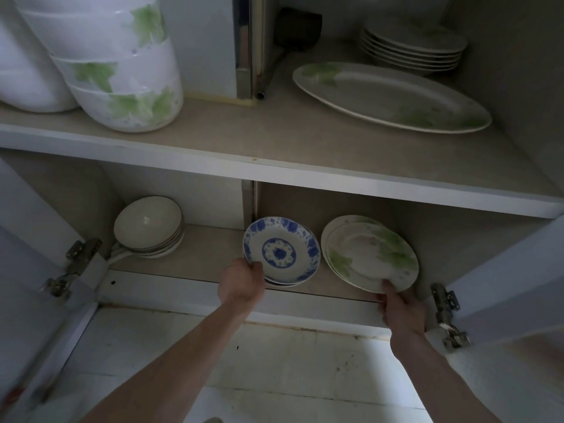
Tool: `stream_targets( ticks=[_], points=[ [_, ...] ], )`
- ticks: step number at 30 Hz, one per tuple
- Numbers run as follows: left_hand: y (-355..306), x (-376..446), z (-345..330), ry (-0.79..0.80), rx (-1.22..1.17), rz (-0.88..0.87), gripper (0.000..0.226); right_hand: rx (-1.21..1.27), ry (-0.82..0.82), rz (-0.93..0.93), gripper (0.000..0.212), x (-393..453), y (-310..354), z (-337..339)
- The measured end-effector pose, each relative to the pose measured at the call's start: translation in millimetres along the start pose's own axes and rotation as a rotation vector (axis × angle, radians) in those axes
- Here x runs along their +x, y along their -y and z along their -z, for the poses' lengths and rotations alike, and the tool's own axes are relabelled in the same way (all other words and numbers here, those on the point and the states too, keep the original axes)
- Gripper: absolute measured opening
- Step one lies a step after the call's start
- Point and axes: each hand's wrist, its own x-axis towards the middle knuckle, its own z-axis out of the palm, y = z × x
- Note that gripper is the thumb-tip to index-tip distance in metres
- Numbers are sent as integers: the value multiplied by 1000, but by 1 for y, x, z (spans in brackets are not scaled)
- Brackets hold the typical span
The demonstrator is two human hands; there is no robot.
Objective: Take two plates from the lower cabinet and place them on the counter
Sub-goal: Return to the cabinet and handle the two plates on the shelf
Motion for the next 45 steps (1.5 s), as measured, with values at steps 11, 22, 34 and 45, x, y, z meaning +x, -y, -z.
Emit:
stream_targets(
  ticks=[11, 22, 34, 45],
  points=[
    [20, -39, 34, -31, -283, -7, 34, 213, 80, 7, 15, -41, 7, 9],
    [34, -191, 151, -29, -384, 213, 44, 113, 95, -167, 25, -212, 103, 89],
    [-65, -365, 401, -20, -274, 289, 47, 37, 191, -257, 24, -419, 327, 168],
    [-190, -490, 598, -28, -545, 287, 39, 55, 262, -143, 35, -569, 503, 216]
  ],
)
